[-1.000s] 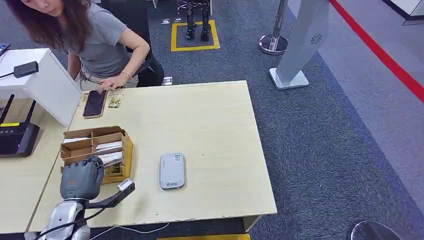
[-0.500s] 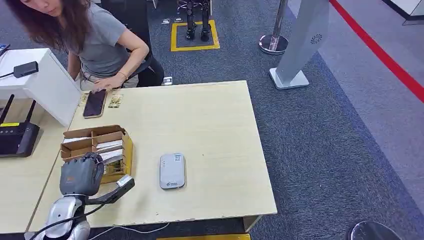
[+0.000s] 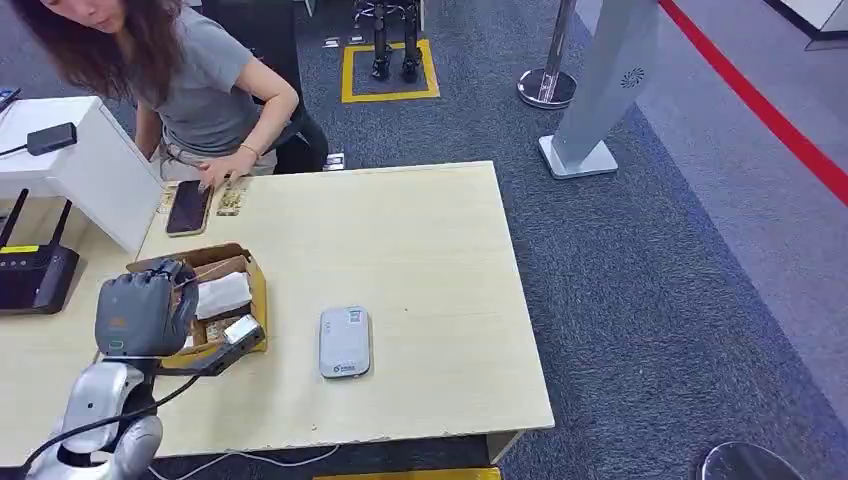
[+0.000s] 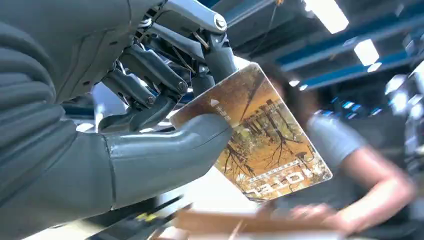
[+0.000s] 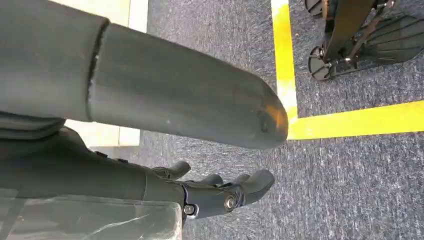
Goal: Pass the card to the sensor for recognition and then transmit it.
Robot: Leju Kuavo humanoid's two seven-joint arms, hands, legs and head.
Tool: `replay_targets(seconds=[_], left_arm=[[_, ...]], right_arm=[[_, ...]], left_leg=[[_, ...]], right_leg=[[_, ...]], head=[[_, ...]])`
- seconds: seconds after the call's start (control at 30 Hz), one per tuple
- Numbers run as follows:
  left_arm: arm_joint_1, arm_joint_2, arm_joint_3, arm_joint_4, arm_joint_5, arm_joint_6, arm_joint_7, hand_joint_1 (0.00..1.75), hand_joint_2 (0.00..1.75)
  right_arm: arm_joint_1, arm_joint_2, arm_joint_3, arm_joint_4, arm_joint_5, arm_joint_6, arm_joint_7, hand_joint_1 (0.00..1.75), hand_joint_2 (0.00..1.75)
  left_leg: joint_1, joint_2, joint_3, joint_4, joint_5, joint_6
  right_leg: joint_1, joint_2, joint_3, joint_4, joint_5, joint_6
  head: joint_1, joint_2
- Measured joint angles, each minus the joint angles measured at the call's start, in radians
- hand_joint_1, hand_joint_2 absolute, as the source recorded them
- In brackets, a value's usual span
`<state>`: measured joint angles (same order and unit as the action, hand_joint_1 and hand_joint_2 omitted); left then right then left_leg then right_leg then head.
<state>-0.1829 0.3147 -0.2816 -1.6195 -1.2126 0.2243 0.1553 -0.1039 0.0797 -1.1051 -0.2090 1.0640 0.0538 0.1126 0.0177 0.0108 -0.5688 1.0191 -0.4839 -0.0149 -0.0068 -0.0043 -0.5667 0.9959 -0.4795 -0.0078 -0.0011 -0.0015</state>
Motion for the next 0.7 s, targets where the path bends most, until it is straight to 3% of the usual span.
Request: replay_targets(seconds=[0.2, 0.33, 0.43, 0.57, 0.7], left_arm=[[-0.097, 0.020, -0.052, -0.110, 0.121, -0.078, -0.016, 1.75, 1.75], [-0.198, 0.033, -0.070, -0.122, 0.217, -0.156, -0.020, 1.75, 1.75], [-0.269, 0.049, -0.070, -0.107, 0.264, -0.175, 0.003, 1.75, 1.75], [-0.344, 0.090, -0.059, 0.008, 0.224, -0.150, 0.067, 1.75, 1.75], [-0.428, 0.145, -0.009, 0.301, 0.063, -0.015, 0.074, 1.75, 1.75]], right_arm=[[-0.004, 0.000, -0.013, 0.000, -0.014, 0.005, -0.012, 0.00, 0.00], [-0.016, 0.000, -0.016, 0.000, -0.013, 0.012, -0.013, 0.00, 0.00], [-0.029, 0.002, -0.016, 0.000, -0.008, 0.015, -0.009, 0.00, 0.00], [-0.045, 0.005, -0.009, 0.000, 0.023, 0.017, 0.012, 0.00, 0.00], [-0.066, 0.011, 0.014, 0.002, 0.049, 0.014, 0.052, 0.00, 0.00]], left_leg=[[0.000, 0.001, 0.000, 0.000, 0.000, 0.000], [0.000, 0.000, 0.000, 0.000, 0.001, 0.000], [0.000, 0.001, 0.000, 0.000, 0.001, 0.000], [0.000, 0.001, 0.000, 0.000, 0.001, 0.000], [0.000, 0.006, 0.002, 0.000, 0.002, -0.001]], right_leg=[[0.000, 0.001, 0.000, 0.000, 0.000, 0.000], [0.000, 0.000, 0.000, 0.000, 0.001, 0.000], [0.000, 0.001, 0.000, 0.001, 0.001, -0.001], [0.000, 0.001, 0.000, 0.002, 0.001, -0.001], [0.000, 0.006, -0.001, 0.003, 0.002, -0.002]], head=[[0.000, 0.000], [0.000, 0.000], [0.000, 0.000], [0.000, 0.000], [0.000, 0.000]])
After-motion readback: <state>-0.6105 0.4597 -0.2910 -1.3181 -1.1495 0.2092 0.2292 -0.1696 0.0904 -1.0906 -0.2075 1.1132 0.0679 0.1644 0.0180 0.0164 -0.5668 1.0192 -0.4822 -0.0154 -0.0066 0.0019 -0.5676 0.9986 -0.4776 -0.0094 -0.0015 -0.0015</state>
